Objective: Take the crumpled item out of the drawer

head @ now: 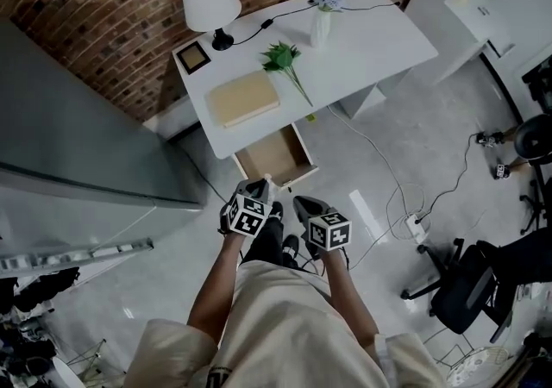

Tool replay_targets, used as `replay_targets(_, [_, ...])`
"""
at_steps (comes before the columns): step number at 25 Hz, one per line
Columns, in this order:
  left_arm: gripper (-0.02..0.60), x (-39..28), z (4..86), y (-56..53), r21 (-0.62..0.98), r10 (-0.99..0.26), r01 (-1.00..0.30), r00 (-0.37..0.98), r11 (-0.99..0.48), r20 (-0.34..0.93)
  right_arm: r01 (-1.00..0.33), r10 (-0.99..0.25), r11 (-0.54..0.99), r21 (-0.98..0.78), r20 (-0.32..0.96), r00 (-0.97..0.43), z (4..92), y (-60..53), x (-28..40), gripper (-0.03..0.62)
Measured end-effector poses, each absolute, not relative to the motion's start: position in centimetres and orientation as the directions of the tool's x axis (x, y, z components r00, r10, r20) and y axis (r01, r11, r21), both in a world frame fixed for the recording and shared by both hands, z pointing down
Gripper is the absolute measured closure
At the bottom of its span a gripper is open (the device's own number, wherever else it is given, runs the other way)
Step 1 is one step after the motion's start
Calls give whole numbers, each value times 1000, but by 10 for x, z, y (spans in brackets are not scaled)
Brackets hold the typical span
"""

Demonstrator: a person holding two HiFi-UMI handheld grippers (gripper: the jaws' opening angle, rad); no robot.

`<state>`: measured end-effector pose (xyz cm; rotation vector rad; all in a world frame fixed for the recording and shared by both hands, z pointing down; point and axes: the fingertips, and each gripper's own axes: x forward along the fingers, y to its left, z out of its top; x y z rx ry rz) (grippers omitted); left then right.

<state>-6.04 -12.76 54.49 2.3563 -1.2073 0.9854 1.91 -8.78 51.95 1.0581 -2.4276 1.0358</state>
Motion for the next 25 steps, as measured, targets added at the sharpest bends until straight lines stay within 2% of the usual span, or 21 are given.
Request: replay_targets(25, [555,-100,502,-89,24,-726,-903,361,-429,586,-736,-537,575,-357,514,-669,508,-69,-2,569])
